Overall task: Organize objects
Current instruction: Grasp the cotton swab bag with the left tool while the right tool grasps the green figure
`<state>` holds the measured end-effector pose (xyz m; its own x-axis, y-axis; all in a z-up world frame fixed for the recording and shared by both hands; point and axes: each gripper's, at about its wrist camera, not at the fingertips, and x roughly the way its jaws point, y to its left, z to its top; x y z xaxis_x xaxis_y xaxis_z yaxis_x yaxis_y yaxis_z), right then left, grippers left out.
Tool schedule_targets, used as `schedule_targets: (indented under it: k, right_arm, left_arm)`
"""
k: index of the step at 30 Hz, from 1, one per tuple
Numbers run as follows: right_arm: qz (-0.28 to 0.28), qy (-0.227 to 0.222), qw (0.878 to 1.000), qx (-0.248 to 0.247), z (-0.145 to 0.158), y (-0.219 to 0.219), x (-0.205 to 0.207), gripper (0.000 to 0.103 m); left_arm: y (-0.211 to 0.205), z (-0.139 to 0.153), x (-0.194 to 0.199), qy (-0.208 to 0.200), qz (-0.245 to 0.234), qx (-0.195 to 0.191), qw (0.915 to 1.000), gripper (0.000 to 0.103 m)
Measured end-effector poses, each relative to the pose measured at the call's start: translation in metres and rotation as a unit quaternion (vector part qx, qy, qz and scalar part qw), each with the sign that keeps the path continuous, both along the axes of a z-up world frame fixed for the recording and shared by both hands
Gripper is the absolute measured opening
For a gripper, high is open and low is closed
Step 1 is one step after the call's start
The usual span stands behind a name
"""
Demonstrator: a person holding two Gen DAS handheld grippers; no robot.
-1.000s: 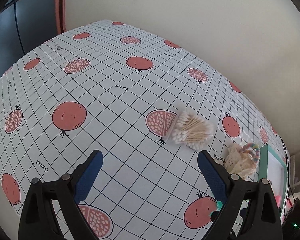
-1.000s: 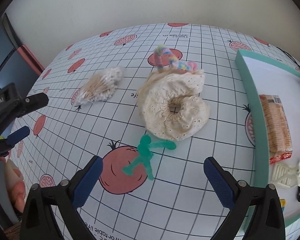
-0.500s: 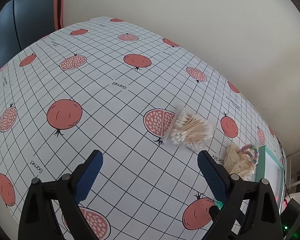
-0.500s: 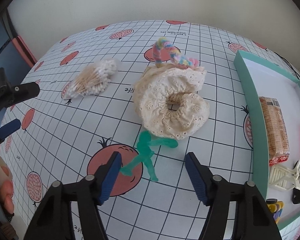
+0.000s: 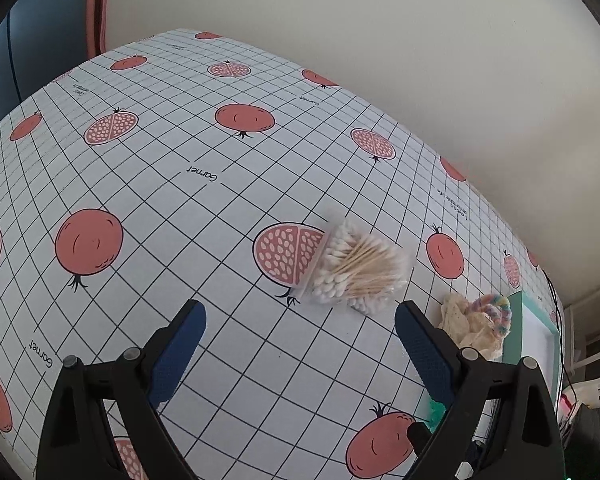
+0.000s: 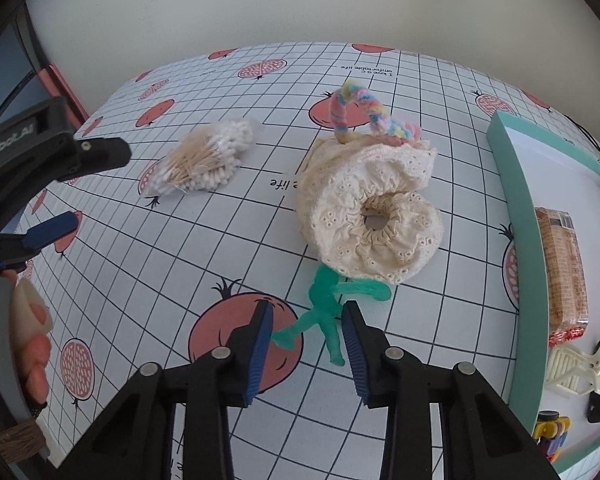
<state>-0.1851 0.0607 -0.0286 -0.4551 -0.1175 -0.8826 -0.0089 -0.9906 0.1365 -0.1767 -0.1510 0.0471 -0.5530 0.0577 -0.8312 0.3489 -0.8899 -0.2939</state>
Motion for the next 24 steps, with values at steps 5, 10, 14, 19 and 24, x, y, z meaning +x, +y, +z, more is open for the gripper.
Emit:
schedule_targets:
  k: [5,10,14,19,24]
  right_arm:
    - [-0.007,0.005,1.0,-0.007,-0.001,0.004,-0.006,0.037]
    - [-0.021,0.011,1.0,-0.016,-0.002,0.01,-0.012,0.037]
    - [-0.027,0.017,0.999,-0.02,-0.001,0.011,-0.013,0.037]
    - [-0.032,0.019,0.999,-0.031,-0.001,0.017,-0.014,0.037]
    - [-0.033,0.018,0.998,-0.04,-0.002,0.023,-0.011,0.037]
  left_arm:
    - [0.007,-0.009,-0.013,-0.003,-0.011,-0.011,0.9999,0.096]
    - [0.018,-0.016,-0.027,-0.006,-0.032,-0.027,0.9991,0.096]
    - [0.025,-0.019,-0.038,-0.004,-0.043,-0.033,0.9985,0.096]
    - [0.037,-0.023,-0.052,-0.001,-0.059,-0.049,0.997,0.096]
    - [0.047,-0.03,-0.062,-0.008,-0.071,-0.062,0.9955,0.096]
